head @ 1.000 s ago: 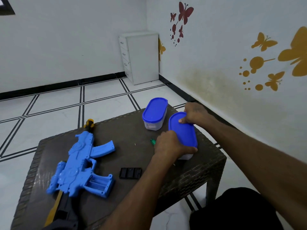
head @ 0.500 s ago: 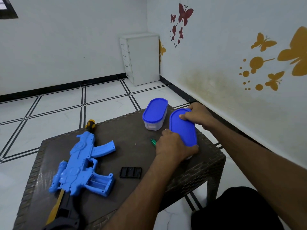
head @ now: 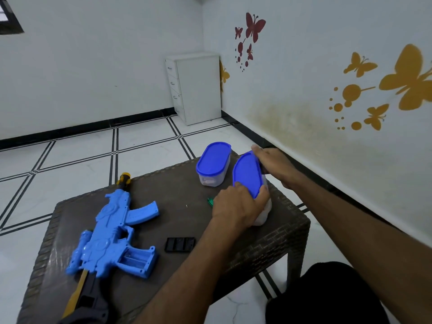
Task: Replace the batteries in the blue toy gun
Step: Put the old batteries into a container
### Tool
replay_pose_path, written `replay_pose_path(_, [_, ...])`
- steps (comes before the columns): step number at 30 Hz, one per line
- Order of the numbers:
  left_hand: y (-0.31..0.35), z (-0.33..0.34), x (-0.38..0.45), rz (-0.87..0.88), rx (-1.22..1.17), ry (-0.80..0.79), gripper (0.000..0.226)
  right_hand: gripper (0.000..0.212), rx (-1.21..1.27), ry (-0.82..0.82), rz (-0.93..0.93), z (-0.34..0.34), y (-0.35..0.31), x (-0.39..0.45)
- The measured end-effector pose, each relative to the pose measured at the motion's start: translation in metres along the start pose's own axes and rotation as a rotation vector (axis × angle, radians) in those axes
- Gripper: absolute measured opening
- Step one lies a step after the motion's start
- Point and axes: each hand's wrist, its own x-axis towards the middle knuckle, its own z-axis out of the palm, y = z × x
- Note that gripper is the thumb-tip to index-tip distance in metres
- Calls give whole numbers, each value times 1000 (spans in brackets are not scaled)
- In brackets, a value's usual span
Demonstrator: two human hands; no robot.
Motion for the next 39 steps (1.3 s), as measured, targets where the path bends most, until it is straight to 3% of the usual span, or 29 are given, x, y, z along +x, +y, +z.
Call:
replay_pose_path(2, [-3, -5, -4, 31, -54, 37, 57, 48, 33, 36, 8, -2, 5, -3])
replay_pose_path(5, [-10, -15, -10, -44, -219, 138, 50, 14, -64, 167, -38, -5, 12, -11])
replay_pose_path(6, [-14, -19, -11, -59, -267, 168, 48, 11, -133, 183, -39, -6, 13, -14])
replay_pose_path(9, [-30, -23, -11, -120, -427, 159, 45, 42, -330, -19, 100, -7, 14, -25])
replay_pose_path(11, [-43, -24, -12, -191, -596, 139, 41, 50, -390, -160, 171, -8, 13, -31])
replay_pose_path(16, [-65, -26, -20, -355, -906, 106, 24, 47, -535, -95, 121, -16, 17, -35])
replay_pose_path(20, [-67, -24, -29, -409, -1002, 52, 21, 53, -457, -34, 122, -34, 17, -30])
replay_pose_path(22, [-58, -19, -30, -445, -1033, -3, 21, 54, -399, -42, 126, -43, 17, -28])
replay_pose_path(27, [-35, 2, -22, -493, -1054, -152, 16, 28, -278, -69, 106, -48, 9, -28])
replay_pose_path(31, [-28, 23, -13, -482, -972, -198, 17, 46, -327, -145, 133, -38, 13, -25])
replay_pose_path(35, [-31, 29, -16, -376, -752, -291, 19, 50, -376, -185, 119, -33, 16, -26])
replay_pose_path(39, [-42, 24, -17, -367, -659, -273, 16, 66, -428, -215, 128, -29, 15, -27])
